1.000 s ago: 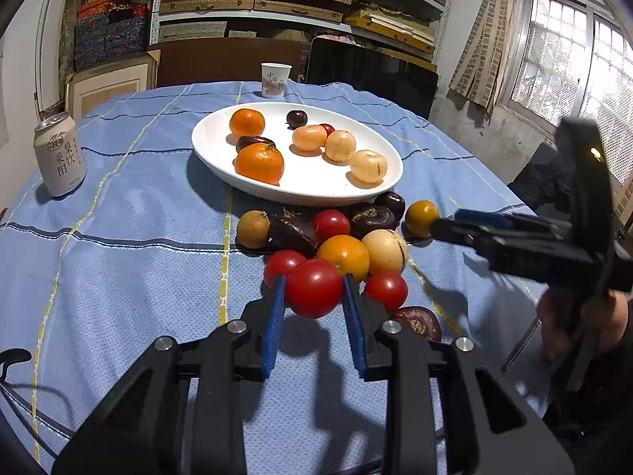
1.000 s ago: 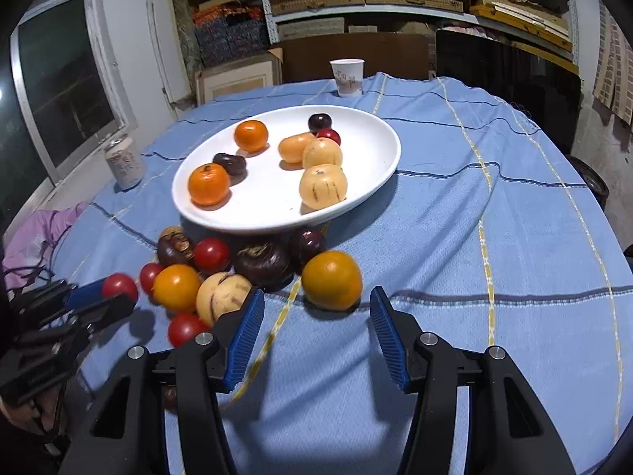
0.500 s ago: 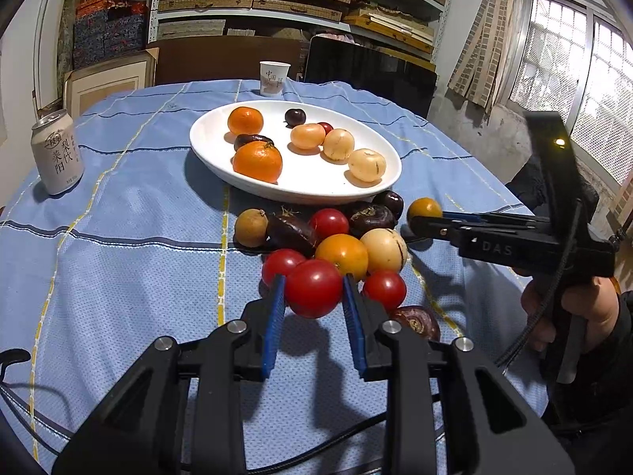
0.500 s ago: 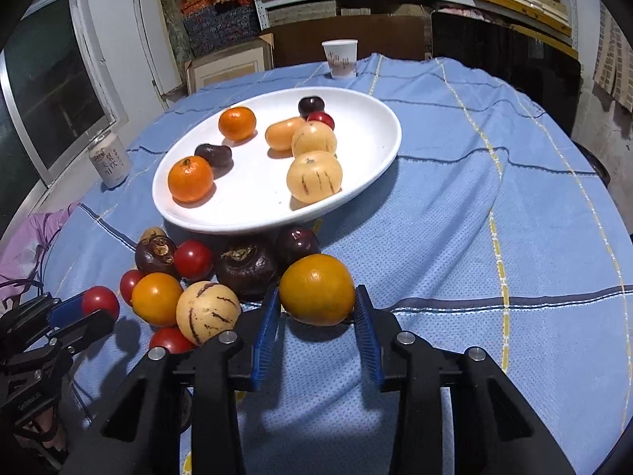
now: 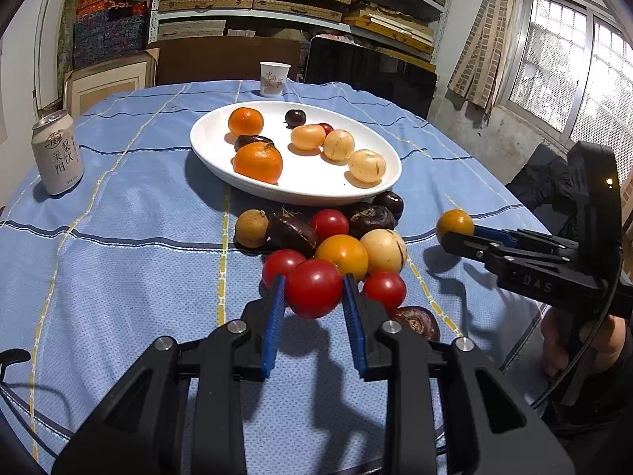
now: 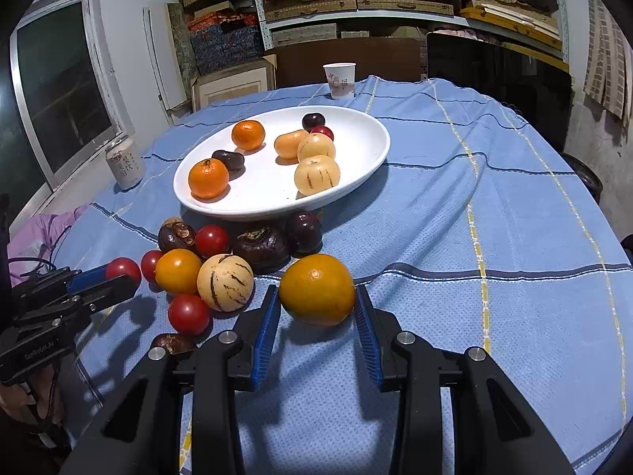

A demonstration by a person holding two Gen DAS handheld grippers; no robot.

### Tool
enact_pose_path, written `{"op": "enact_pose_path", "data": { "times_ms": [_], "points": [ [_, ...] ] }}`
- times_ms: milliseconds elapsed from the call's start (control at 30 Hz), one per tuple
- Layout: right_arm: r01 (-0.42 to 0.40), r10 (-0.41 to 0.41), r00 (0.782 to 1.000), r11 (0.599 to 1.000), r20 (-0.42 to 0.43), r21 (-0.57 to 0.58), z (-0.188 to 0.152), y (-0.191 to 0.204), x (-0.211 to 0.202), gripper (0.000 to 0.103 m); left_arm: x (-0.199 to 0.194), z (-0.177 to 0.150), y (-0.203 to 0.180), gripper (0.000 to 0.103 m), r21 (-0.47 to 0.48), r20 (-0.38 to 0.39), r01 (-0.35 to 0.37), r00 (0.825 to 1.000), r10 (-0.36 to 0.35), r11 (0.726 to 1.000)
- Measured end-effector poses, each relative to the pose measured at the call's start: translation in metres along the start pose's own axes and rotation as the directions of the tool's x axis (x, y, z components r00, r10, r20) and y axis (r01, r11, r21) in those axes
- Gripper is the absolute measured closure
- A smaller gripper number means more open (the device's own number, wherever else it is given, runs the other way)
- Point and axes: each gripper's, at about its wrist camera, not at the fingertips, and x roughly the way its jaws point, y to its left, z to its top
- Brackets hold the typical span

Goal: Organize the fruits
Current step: 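Grasp a red tomato with the left tool while the right tool grasps a large orange, then carry both fruits onto the white plate and open both tools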

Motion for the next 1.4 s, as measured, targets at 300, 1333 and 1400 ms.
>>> {"op": "enact_pose_path", "data": {
  "times_ms": [300, 1333, 1400],
  "points": [
    [-0.002, 0.002, 0.999, 1.0, 0.042, -0.005, 0.006, -0.001, -0.02, 0.065, -0.001, 0.008, -0.001, 0.075, 0.02, -0.011, -0.018, 1.0, 0.019, 1.0],
    [-0.019, 0.024, 0.989, 0.999, 0.144, -0.039, 0.09, 0.0, -0.027, 0.065, -0.008, 0.105, 0.009, 0.075, 0.069, 0.094, -0.058, 0.994, 0.052, 0.996],
    [-0.019, 0.024, 0.99, 0.999, 0.142, -0.036, 0.1, -0.002, -0.022, 0.065, 0.0, 0.115, 0.01, 0.075, 0.077, 0.095, -0.065, 0.994, 0.057, 0.995]
  ]
}}
